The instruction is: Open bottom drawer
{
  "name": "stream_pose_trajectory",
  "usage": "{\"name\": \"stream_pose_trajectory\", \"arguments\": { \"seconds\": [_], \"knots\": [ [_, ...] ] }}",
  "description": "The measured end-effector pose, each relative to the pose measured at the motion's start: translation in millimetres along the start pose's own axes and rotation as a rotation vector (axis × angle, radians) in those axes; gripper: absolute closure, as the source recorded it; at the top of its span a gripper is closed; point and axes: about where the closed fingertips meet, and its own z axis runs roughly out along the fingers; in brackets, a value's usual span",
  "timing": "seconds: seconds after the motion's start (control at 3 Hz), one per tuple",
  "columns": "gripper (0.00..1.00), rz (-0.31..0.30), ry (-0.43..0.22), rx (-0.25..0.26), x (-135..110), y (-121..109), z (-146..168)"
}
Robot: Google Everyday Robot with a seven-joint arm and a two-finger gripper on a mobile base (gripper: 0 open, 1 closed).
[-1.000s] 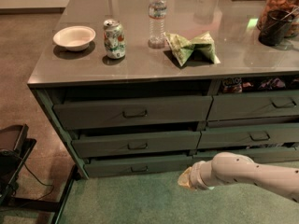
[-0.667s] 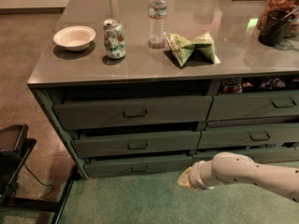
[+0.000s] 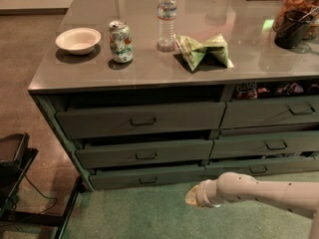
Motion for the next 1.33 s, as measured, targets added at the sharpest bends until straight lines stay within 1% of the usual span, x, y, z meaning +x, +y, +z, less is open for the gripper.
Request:
{"name": "stream_pose_trajectory", "arguments": {
  "seconds": [0.33,0.67,1.0,1.33],
  "knots": [
    [1.00,-0.060,-0.058,-0.015,8.1,-8.9,51.1],
    [1.00,-0.090,-0.147,-0.045,4.9,-18.2,97.6],
    [0.83,-0.093,-0.156,-0.020,11.9,-36.5,107.8],
    [0.60,-0.092,-0.156,-0.018,11.1,-37.7,106.7]
  ]
}}
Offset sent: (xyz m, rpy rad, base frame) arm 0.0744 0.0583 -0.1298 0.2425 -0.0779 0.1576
